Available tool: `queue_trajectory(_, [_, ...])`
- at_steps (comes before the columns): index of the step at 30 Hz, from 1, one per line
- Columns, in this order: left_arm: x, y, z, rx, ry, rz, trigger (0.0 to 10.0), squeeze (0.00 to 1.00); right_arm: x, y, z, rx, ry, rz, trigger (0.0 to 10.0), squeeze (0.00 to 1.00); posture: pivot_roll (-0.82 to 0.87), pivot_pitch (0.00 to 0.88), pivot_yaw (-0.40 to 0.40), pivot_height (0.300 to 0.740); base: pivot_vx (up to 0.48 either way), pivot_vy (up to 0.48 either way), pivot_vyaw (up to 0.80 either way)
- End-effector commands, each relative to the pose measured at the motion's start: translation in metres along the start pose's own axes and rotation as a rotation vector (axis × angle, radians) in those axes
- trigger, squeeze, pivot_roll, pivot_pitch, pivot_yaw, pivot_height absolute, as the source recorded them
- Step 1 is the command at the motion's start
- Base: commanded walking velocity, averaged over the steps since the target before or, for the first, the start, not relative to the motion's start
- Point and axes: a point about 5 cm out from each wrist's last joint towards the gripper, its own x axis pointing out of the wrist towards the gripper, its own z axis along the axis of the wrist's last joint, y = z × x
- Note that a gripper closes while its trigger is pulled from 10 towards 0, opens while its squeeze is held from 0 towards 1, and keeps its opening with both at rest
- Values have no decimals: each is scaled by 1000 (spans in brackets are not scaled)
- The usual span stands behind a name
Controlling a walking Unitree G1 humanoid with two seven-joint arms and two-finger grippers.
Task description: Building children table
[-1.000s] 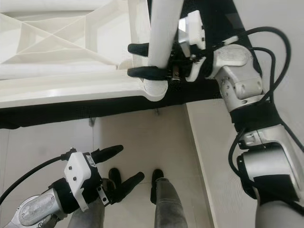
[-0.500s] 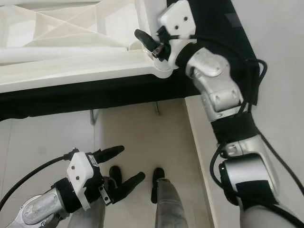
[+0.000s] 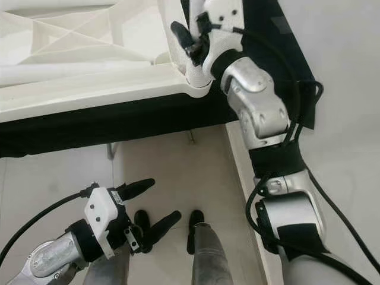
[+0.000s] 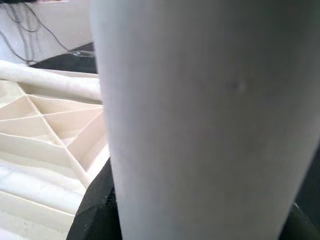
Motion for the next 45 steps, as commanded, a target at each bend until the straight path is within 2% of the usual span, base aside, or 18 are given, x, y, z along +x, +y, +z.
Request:
queue_trajectory(1, [-2, -4, -5, -18, 18, -5, 10000, 0, -10, -10, -56, 27, 265, -90, 10000, 0, 60, 464, -18, 740, 0, 0, 0])
queue_trajectory(12, [-1, -4, -6, -18, 16, -6, 10000, 0, -16, -5, -63, 65, 275, -88, 10000, 0, 60, 463, -19, 740, 0, 0, 0])
queue_trajectory(13, [-1, -4, -6, -18, 16, -7, 10000, 0, -17, -1, -60, 101, 262, -42, 10000, 0, 60, 463, -19, 740, 0, 0, 0])
queue_trajectory(16, [-1, -4, -6, -19, 16, -8, 10000, 0, -17, 3, -57, 128, 241, 5, 10000, 0, 59, 461, -19, 740, 0, 0, 0])
queue_trajectory(18, [-1, -4, -7, -20, 16, -9, 10000, 0, -20, 13, -47, 189, 187, 139, 10000, 0, 55, 461, -20, 740, 0, 0, 0])
queue_trajectory(20, [0, -4, -7, -21, 16, -9, 10000, 0, -24, 23, -38, 170, 132, 270, 10000, 0, 55, 461, -21, 740, 0, 0, 0])
queue_trajectory(23, [0, -3, -7, -22, 16, -11, 10000, 0, -32, 38, -33, 95, 73, 452, 10000, 0, 53, 461, -22, 740, 0, 0, 0])
queue_trajectory(27, [0, -4, -7, -22, 16, -14, 10000, 0, -36, 44, -30, 67, 33, 566, 10000, 0, 53, 460, -23, 740, 0, 0, 0])
queue_trajectory(31, [0, -4, -7, -23, 16, -15, 10000, 0, -36, 44, -26, 86, -6, 598, 10000, 0, 56, 459, -26, 740, 0, 0, 0])
queue_trajectory(33, [1, -4, -8, -24, 16, -15, 10000, 0, -33, 35, -21, 132, -49, 635, 10000, 0, 63, 455, -30, 740, 0, 0, 0])
queue_trajectory(38, [1, -4, -8, -24, 16, -14, 10000, 0, -33, 33, -22, 129, -48, 667, 10000, 0, 65, 454, -32, 740, 0, 0, 0])
queue_trajectory(40, [1, -4, -8, -26, 16, -16, 10000, 0, -30, 29, -21, 101, -58, 758, 10000, 0, 66, 454, -32, 740, 0, 0, 0])
queue_trajectory(43, [1, -5, -8, -31, 16, -21, 10000, 0, -25, 23, -6, 143, -153, 931, 10000, 0, 72, 454, -38, 740, 0, 0, 0])
queue_trajectory(45, [1, -6, -8, -32, 16, -22, 10000, 0, -26, 22, -2, 154, -180, 975, 10000, 0, 75, 456, -41, 740, 0, 0, 0])
